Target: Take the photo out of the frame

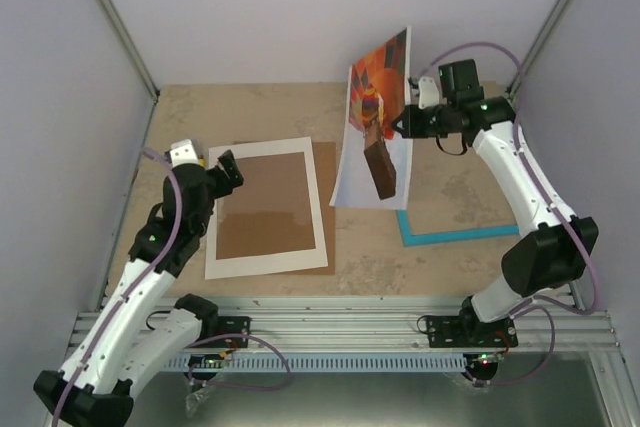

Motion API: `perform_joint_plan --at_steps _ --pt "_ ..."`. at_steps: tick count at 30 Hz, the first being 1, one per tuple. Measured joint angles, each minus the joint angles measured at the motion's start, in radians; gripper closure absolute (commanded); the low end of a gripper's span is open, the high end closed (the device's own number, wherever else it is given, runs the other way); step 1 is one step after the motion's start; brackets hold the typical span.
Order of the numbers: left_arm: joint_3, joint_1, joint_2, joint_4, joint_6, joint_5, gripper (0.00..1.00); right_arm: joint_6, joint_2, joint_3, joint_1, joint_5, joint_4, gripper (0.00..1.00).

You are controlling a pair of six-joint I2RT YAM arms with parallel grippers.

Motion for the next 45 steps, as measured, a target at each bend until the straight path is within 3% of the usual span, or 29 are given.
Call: perform_joint_plan --at_steps 7,15,30,45 --pt "-0.018 0.0 -0.089 0.027 0.031 -0.082 0.0 0.037 0.037 0.219 0.129 0.002 -0.058 0.99" --pt "-0.048 0.0 -0.113 0.038 0.029 -0.095 0.0 0.16 0.11 0.237 0.27 -0.077 0.031 1.0" --pt "-0.055 0.0 -0.123 0.041 0.018 -0.098 0.0 0.566 0.148 -0.21 0.366 -0.151 0.58 1.0" --pt "-0.055 0.009 -0.113 0.045 0.003 -0.082 0.0 0.685 0.303 -0.412 0.37 -0.156 0.787 1.0"
